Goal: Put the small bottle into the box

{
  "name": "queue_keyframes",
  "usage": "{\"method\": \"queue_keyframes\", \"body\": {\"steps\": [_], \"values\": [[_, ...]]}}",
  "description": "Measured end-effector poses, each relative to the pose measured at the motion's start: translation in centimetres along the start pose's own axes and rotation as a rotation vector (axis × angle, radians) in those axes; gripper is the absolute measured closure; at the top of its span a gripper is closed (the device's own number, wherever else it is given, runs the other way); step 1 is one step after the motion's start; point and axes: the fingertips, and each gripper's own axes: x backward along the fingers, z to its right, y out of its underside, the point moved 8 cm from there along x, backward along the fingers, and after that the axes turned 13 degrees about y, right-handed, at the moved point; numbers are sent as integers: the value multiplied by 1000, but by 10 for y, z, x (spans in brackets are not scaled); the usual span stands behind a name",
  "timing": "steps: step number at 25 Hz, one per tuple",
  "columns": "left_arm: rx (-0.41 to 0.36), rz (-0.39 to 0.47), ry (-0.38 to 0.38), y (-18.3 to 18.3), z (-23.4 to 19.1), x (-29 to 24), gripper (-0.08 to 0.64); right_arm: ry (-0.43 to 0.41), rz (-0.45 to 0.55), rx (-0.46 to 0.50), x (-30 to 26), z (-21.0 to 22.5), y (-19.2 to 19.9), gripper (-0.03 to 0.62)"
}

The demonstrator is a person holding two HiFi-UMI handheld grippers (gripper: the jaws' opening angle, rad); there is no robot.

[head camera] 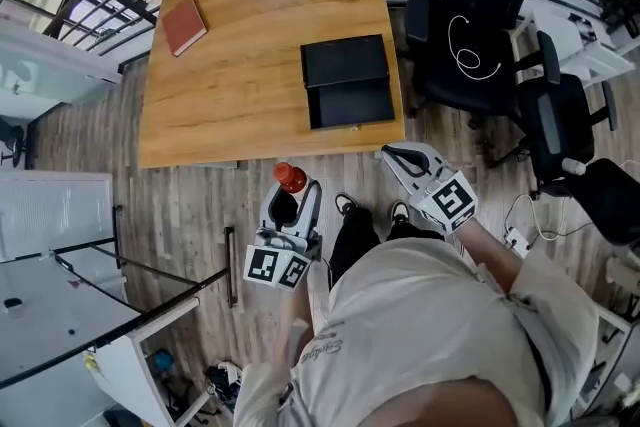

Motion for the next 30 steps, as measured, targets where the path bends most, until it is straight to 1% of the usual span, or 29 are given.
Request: {"method": "queue_keyframes", "body": {"steps": [3,7,9,12,14,15,17,19,21,25,30], "values": [[-22,19,26,-18,-28,-7,336,22,26,24,-25,-1,-20,598],[-80,27,69,-39,-56,-13,336,48,67,53,-57,-5,-47,598],[-90,34,96,-46,-69,-14,336,66,79,60,-71,-9,-54,598],[-90,31,140,-51,-87,-15,336,105,70,61,-88,-13,-57,598],[-77,25,176,-52,-100,-15,336,141,70,58,-97,-17,-60,598],[-56,26,195,-53,-106,-15,336,160,72,57,-101,-18,-61,598],[11,43,226,-53,-120,-15,336,197,68,50,-106,-19,-61,598],[47,51,232,-52,-131,-18,336,223,55,43,-108,-20,-62,598],[46,48,232,-51,-139,-20,336,240,44,52,-109,-20,-63,598],[53,42,258,-50,-149,-28,336,268,27,67,-109,-15,-67,598],[73,38,262,-49,-155,-41,336,272,10,70,-119,-1,-68,598]]}}
